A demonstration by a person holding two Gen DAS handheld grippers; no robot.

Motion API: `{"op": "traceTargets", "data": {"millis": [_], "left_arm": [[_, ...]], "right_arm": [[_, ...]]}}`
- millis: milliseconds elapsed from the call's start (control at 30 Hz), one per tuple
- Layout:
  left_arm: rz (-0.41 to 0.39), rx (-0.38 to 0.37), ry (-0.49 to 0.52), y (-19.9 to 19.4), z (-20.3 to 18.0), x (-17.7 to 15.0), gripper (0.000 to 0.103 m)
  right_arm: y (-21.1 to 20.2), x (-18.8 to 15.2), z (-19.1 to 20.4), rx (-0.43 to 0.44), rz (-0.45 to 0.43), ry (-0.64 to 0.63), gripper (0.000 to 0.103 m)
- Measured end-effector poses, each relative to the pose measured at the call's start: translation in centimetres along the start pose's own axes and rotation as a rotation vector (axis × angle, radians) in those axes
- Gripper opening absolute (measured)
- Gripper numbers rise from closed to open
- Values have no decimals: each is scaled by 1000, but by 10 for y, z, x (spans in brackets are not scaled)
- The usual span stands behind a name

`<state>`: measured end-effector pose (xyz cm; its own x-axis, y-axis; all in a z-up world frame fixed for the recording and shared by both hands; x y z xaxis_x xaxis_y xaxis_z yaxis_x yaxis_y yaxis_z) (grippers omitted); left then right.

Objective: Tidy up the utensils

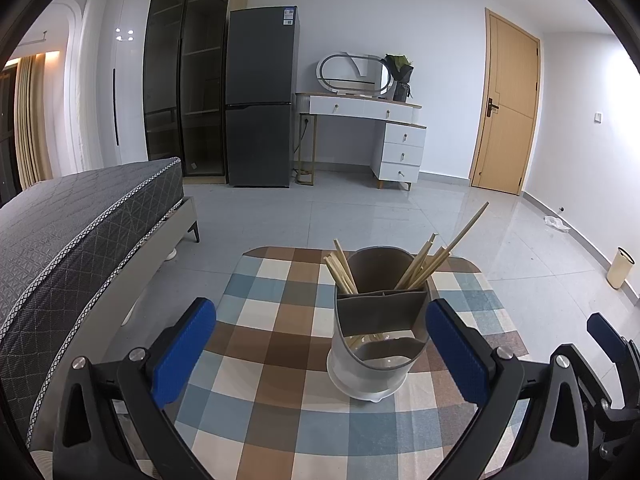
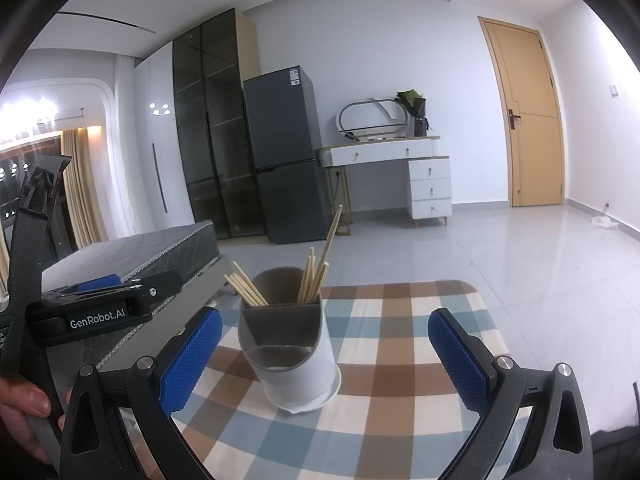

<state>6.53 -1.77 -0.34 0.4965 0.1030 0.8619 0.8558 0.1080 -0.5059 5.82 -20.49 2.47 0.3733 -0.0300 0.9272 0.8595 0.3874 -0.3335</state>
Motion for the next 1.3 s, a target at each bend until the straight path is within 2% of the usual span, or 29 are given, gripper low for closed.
{"op": "traceTargets", "data": {"millis": [1300], "left_arm": [[16, -3, -28, 1, 3, 0, 102]], "right_arm": [[0, -2, 0, -3, 1, -2, 103]]}}
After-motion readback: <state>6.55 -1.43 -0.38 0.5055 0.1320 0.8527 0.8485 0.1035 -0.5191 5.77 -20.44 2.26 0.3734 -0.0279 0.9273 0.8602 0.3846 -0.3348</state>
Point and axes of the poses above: each gripper's, at about its wrist camera, not at the fingertips, and y roughly the way its jaws point, z to its left, x to its top, the point moved 5 cm from there along y, roughly the way its jaws point, and after that the axes turned 4 degrees about x, right-handed, at the moved point
